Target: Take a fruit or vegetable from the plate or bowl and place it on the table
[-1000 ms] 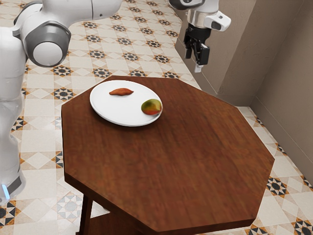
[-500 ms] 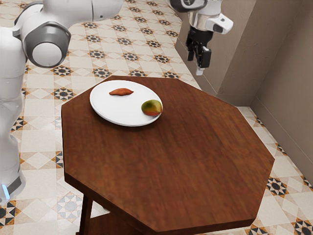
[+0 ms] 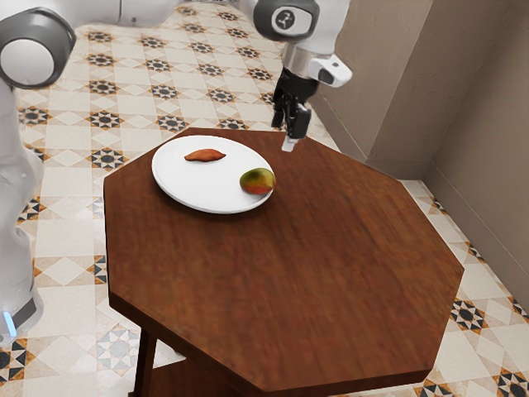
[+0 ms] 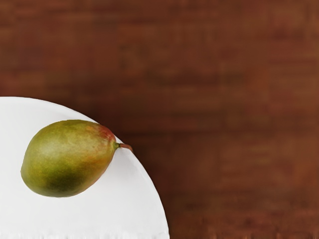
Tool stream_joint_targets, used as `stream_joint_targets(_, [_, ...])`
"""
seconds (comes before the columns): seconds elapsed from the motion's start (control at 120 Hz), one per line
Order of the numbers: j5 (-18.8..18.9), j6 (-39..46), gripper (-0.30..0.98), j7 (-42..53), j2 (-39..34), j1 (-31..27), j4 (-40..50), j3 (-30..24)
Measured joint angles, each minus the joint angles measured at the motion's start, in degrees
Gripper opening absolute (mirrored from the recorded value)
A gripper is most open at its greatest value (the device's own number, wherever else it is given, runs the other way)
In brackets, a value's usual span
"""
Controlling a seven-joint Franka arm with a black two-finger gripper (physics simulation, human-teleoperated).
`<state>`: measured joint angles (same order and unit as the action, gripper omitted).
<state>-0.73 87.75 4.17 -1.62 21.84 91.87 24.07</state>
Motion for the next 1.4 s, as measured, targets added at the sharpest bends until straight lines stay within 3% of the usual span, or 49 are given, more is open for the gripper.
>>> stream_joint_targets(0.225, [1.97,3.59,0.69,-1.12,-9.92,-0.3,14.89,0.08])
stream_joint_targets(0.483, [2.48,9.54,0.69,-1.97,-14.63,-7.65,25.26,0.16])
stream_joint_targets(0.85, [7.66,16.49,0.69,-2.22,-6.34,-8.86,24.59,6.96])
stream_joint_targets(1.4, [8.34,21.04,0.69,-0.53,-2.07,-9.09,25.12,11.34])
